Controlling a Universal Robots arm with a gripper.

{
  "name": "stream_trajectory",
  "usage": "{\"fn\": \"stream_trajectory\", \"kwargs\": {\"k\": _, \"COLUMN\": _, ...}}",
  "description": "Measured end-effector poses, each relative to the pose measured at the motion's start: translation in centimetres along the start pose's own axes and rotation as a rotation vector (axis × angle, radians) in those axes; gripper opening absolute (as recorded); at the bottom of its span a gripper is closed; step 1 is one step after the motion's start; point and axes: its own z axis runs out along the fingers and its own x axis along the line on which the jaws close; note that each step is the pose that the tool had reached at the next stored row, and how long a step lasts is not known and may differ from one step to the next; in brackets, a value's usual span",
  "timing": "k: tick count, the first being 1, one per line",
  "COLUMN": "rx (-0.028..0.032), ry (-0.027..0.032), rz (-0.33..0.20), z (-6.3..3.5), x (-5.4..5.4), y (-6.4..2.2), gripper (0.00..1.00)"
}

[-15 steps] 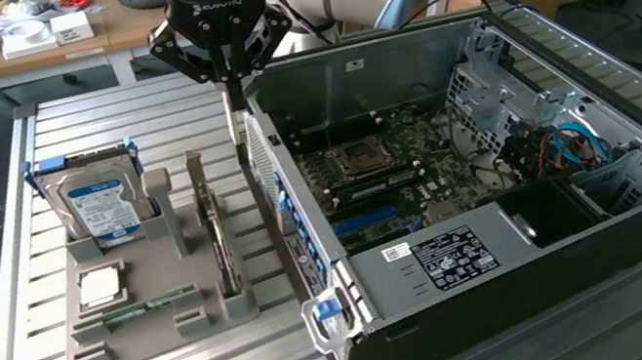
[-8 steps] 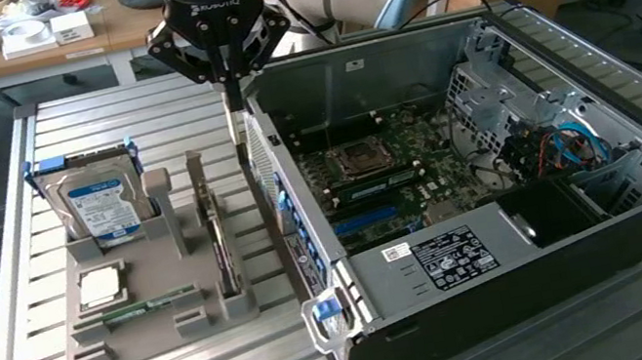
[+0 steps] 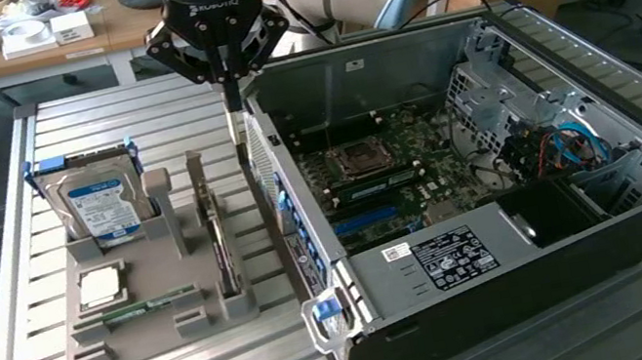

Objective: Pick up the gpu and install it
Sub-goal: 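Reach for the gpu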

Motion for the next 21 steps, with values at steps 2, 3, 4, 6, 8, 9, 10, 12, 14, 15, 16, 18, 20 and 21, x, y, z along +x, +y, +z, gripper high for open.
{"fn": "stream_trajectory", "kwargs": {"k": 2, "rx": 0.0000, "ry": 0.0000, "rz": 0.000, "z": 0.00, "x": 0.1, "y": 0.00, "gripper": 0.11}}
{"fn": "stream_trajectory", "kwargs": {"k": 3, "rx": 0.0000, "ry": 0.0000, "rz": 0.000, "z": -0.01, "x": 0.1, "y": -0.01, "gripper": 0.11}}
{"fn": "stream_trajectory", "kwargs": {"k": 4, "rx": 0.0000, "ry": 0.0001, "rz": 0.000, "z": -0.01, "x": 0.2, "y": -0.01, "gripper": 0.11}}
{"fn": "stream_trajectory", "kwargs": {"k": 6, "rx": 0.0000, "ry": 0.0000, "rz": 0.000, "z": -0.01, "x": 0.4, "y": -0.03, "gripper": 0.11}}
{"fn": "stream_trajectory", "kwargs": {"k": 8, "rx": 0.0001, "ry": 0.0001, "rz": 0.000, "z": -0.02, "x": 0.6, "y": -0.05, "gripper": 0.11}}
{"fn": "stream_trajectory", "kwargs": {"k": 9, "rx": 0.0000, "ry": 0.0000, "rz": 0.000, "z": -0.02, "x": 0.8, "y": -0.06, "gripper": 0.11}}
{"fn": "stream_trajectory", "kwargs": {"k": 10, "rx": 0.0000, "ry": 0.0000, "rz": 0.000, "z": -0.02, "x": 0.9, "y": -0.07, "gripper": 0.11}}
{"fn": "stream_trajectory", "kwargs": {"k": 12, "rx": 0.0000, "ry": 0.0000, "rz": 0.000, "z": -0.03, "x": 1.2, "y": -0.09, "gripper": 0.11}}
{"fn": "stream_trajectory", "kwargs": {"k": 14, "rx": 0.0000, "ry": 0.0000, "rz": 0.000, "z": -0.04, "x": 1.5, "y": -0.11, "gripper": 0.11}}
{"fn": "stream_trajectory", "kwargs": {"k": 15, "rx": 0.0000, "ry": 0.0000, "rz": 0.000, "z": -0.04, "x": 1.6, "y": -0.12, "gripper": 0.11}}
{"fn": "stream_trajectory", "kwargs": {"k": 16, "rx": 0.0000, "ry": -0.0001, "rz": 0.000, "z": -0.04, "x": 1.7, "y": -0.13, "gripper": 0.11}}
{"fn": "stream_trajectory", "kwargs": {"k": 18, "rx": 0.0000, "ry": 0.0000, "rz": 0.000, "z": -0.05, "x": 2.0, "y": -0.15, "gripper": 0.11}}
{"fn": "stream_trajectory", "kwargs": {"k": 20, "rx": 0.0000, "ry": 0.0000, "rz": 0.000, "z": -0.06, "x": 2.2, "y": -0.16, "gripper": 0.11}}
{"fn": "stream_trajectory", "kwargs": {"k": 21, "rx": 0.0000, "ry": 0.0001, "rz": 0.000, "z": -0.06, "x": 2.3, "y": -0.17, "gripper": 0.11}}
